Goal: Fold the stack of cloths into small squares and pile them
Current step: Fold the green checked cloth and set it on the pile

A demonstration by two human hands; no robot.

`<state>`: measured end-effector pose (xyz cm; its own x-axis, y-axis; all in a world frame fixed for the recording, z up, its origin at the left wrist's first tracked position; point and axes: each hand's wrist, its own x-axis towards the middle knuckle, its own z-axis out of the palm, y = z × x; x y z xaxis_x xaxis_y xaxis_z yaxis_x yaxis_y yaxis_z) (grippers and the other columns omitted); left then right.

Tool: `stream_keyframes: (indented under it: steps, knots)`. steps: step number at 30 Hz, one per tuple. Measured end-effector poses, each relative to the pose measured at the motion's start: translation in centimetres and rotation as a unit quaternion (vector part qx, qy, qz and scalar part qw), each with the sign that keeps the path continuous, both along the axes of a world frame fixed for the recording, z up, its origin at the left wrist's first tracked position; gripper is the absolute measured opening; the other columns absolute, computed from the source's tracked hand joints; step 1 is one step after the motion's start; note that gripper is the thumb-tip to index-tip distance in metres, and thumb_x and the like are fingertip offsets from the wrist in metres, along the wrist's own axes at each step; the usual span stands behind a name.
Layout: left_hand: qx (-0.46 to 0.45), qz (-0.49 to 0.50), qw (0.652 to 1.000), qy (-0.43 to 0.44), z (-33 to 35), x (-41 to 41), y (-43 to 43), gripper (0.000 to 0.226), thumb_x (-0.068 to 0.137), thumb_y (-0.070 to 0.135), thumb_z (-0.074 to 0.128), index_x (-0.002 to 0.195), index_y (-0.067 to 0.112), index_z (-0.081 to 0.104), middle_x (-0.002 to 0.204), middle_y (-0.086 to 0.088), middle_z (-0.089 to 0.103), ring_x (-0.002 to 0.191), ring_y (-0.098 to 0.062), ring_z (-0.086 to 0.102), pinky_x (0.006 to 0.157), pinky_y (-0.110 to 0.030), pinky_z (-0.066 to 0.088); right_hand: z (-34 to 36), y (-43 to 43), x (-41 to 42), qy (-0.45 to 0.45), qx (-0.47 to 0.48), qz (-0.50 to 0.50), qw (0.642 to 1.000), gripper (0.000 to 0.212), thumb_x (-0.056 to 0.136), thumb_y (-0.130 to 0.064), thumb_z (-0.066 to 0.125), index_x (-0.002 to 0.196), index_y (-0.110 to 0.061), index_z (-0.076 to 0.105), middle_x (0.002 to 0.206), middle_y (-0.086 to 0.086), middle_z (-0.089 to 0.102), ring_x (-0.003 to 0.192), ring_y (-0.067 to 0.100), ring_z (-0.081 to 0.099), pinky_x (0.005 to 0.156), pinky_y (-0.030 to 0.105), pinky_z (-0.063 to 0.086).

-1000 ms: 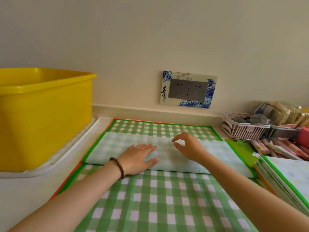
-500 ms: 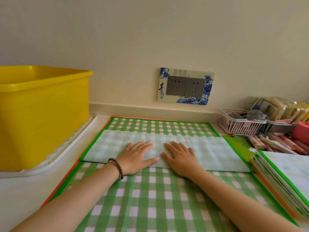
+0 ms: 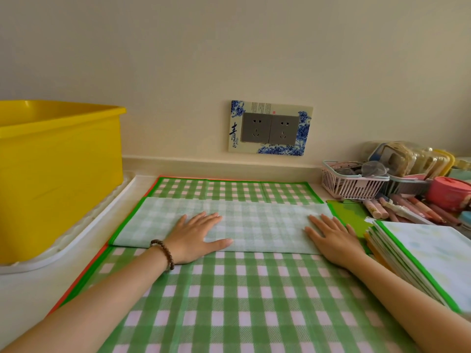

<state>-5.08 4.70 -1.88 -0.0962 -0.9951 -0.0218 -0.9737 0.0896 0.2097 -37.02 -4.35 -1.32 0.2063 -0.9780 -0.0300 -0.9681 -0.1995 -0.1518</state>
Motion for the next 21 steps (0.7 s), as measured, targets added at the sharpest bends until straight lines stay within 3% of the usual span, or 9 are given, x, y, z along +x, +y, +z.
stream_keyframes:
  steps: [6, 14, 21]
  knots:
    - [-0.008, 0.005, 1.0, 0.001, 0.2, -0.3, 0.1, 0.121, 0.047, 0.097, -0.006, 0.149, 0.033, 0.007, 0.157, 0.016, 0.003, 0.144, -0.006, -0.002, 0.118, -0.044, -0.003, 0.8, 0.2, 0.6, -0.016, -0.007, 0.02, 1.0, 0.058, 0.095, -0.059, 0.02, 0.148, -0.036, 0.016, 0.159, -0.005, 0.005, 0.146, 0.018, -0.001, 0.117, 0.046, -0.004]
    - [-0.007, 0.011, 1.0, 0.011, 0.3, -0.3, 0.2, 0.122, 0.047, 0.097, -0.004, 0.149, 0.032, 0.01, 0.157, 0.015, 0.005, 0.145, -0.007, 0.0, 0.117, -0.043, -0.003, 1.1, 4.8, 8.9, -0.051, 0.002, 0.207, 0.977, 0.064, 0.09, -0.065, 0.024, 0.148, -0.038, 0.016, 0.158, -0.009, 0.005, 0.146, 0.014, -0.002, 0.118, 0.042, -0.005]
    - [-0.001, 0.011, 1.0, 0.017, 0.3, -0.2, 0.1, 0.118, 0.049, 0.096, 0.001, 0.149, 0.033, 0.011, 0.157, 0.015, 0.006, 0.144, -0.007, 0.001, 0.117, -0.044, -0.002, 0.2, 5.1, 9.8, -0.022, 0.007, 0.205, 0.979, 0.067, 0.087, -0.071, 0.02, 0.147, -0.044, 0.009, 0.158, -0.012, 0.003, 0.146, 0.012, -0.004, 0.119, 0.044, -0.003]
